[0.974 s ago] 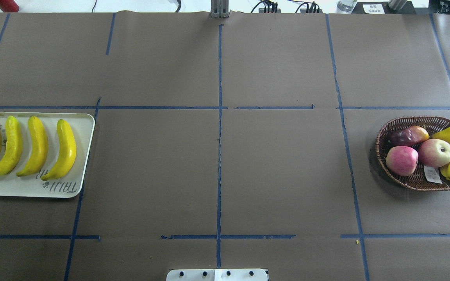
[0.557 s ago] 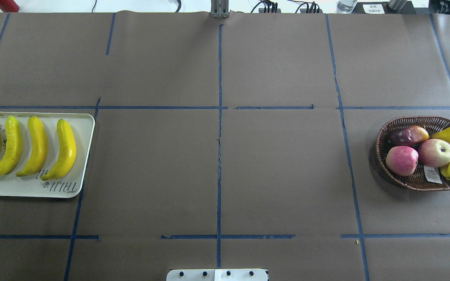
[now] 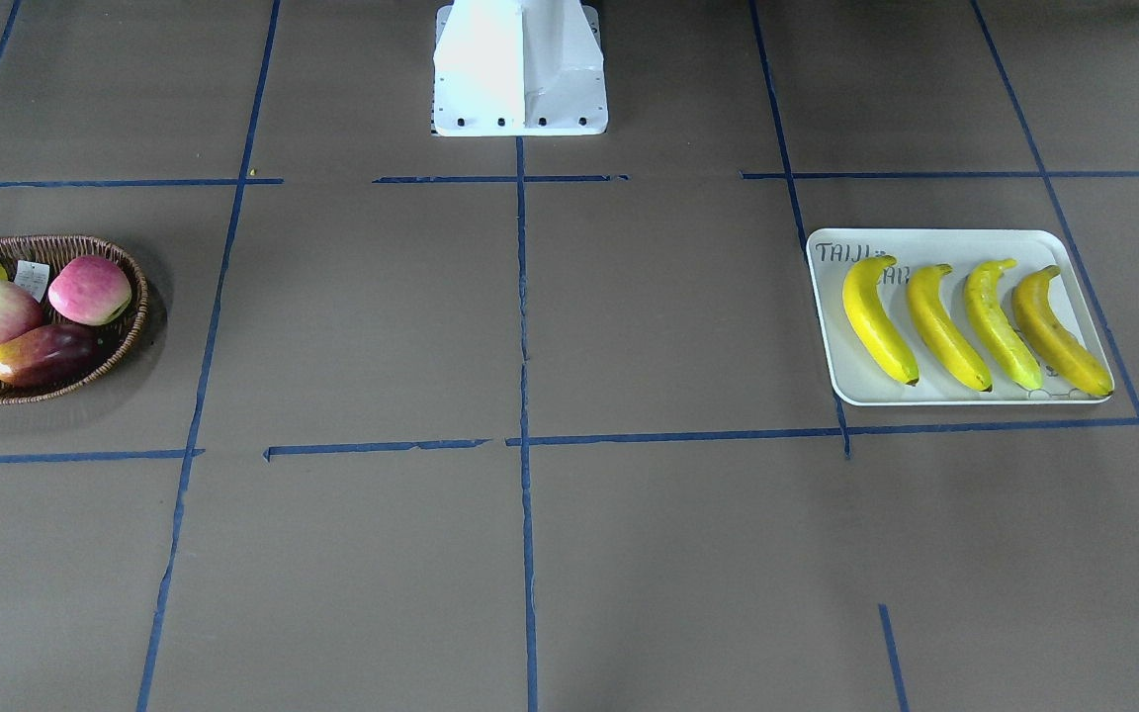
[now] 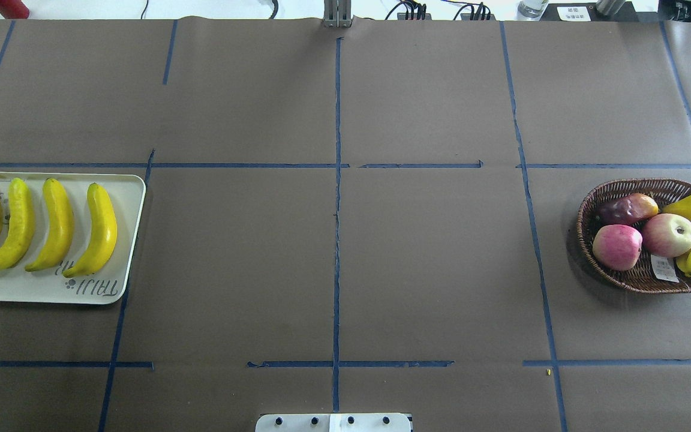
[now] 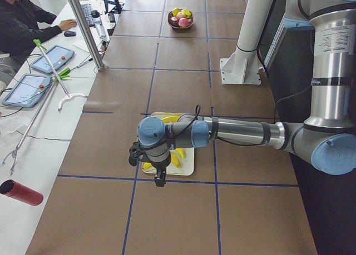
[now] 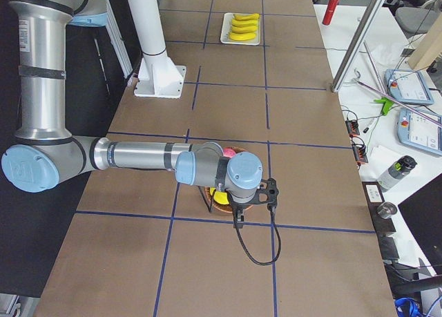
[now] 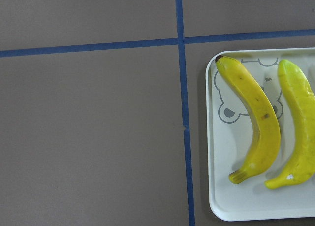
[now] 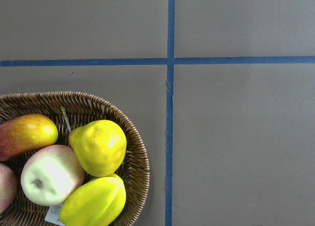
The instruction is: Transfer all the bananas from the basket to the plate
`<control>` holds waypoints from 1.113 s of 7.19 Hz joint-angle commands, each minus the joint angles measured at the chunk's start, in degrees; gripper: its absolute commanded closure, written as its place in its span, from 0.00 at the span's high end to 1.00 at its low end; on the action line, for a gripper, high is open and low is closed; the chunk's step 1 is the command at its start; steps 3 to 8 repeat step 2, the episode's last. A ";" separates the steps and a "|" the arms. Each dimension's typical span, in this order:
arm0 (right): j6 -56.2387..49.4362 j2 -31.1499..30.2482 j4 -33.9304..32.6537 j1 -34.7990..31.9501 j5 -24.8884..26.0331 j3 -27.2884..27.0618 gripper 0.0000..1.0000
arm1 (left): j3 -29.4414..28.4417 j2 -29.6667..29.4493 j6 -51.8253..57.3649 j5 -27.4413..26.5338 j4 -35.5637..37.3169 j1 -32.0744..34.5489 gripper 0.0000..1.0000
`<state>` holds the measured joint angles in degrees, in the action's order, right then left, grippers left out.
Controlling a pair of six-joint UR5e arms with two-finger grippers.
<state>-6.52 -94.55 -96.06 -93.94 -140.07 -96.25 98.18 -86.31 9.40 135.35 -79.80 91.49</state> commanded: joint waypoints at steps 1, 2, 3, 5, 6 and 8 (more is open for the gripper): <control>0.02 0.06 0.00 -0.01 -0.03 -0.16 1.00 | 0.00 -0.09 0.00 0.00 0.08 0.00 0.99; 0.10 0.15 0.00 -0.01 -0.03 -0.17 1.00 | 0.00 -0.09 0.00 0.00 0.08 0.00 0.99; 0.10 0.15 0.00 -0.01 -0.03 -0.17 1.00 | 0.00 -0.09 0.00 0.00 0.08 0.00 0.99; 0.10 0.15 0.00 -0.01 -0.03 -0.17 1.00 | 0.00 -0.09 0.00 0.00 0.08 0.00 0.99; 0.10 0.15 0.00 -0.01 -0.03 -0.17 1.00 | 0.00 -0.09 0.00 0.00 0.08 0.00 0.99; 0.10 0.15 0.00 -0.01 -0.03 -0.17 1.00 | 0.00 -0.09 0.00 0.00 0.08 0.00 0.99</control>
